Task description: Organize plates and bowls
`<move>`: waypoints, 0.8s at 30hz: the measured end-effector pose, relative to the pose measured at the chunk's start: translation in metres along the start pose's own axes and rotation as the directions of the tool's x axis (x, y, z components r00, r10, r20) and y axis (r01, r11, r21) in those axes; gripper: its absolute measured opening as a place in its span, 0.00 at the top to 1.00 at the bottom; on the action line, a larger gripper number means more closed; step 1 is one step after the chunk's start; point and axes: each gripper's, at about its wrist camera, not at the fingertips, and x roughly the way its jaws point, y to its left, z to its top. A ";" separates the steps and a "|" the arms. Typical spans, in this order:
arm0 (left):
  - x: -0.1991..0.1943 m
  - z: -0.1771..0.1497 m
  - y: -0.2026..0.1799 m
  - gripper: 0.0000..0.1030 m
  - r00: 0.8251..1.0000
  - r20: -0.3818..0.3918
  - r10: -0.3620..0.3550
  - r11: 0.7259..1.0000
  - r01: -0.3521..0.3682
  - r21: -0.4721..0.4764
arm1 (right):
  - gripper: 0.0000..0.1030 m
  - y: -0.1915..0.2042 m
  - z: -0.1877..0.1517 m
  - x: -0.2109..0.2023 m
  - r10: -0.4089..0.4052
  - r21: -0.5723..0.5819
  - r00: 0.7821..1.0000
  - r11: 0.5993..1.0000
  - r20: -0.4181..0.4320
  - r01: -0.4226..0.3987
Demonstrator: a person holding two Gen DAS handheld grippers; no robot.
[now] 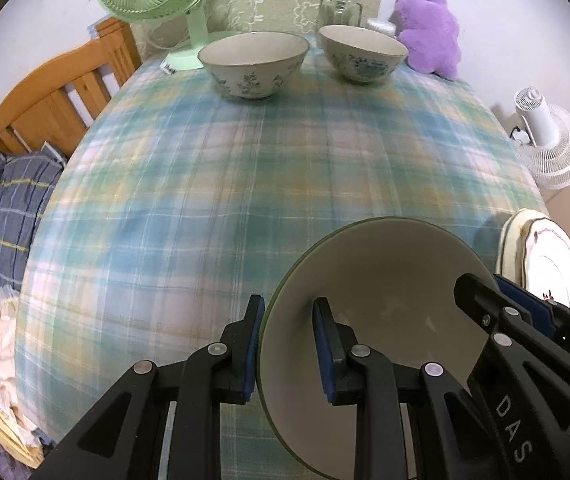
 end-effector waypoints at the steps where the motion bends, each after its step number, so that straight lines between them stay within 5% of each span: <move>1: 0.000 0.000 0.000 0.78 1.000 0.004 0.005 1.000 -0.005 -0.002 | 0.80 0.001 -0.001 0.002 0.002 -0.002 1.000 1.000 0.008 -0.002; 5: 0.000 0.000 -0.003 0.78 1.000 -0.002 0.000 1.000 0.000 0.010 | 0.80 0.003 0.000 0.003 0.009 -0.024 1.000 1.000 0.019 -0.009; 12: 0.006 -0.002 0.000 0.49 0.996 -0.078 -0.034 0.999 0.035 0.018 | 0.72 0.004 0.000 0.011 0.004 -0.028 0.999 1.000 -0.039 -0.005; 16: -0.003 0.001 0.003 0.28 0.997 -0.053 -0.057 0.997 0.060 0.053 | 0.38 0.009 -0.001 0.009 0.004 -0.030 0.999 1.000 -0.043 -0.005; 24: -0.025 0.024 0.016 0.25 0.995 0.003 -0.104 0.990 0.103 0.093 | 0.32 0.017 0.012 -0.014 -0.022 0.001 1.000 1.000 0.022 0.022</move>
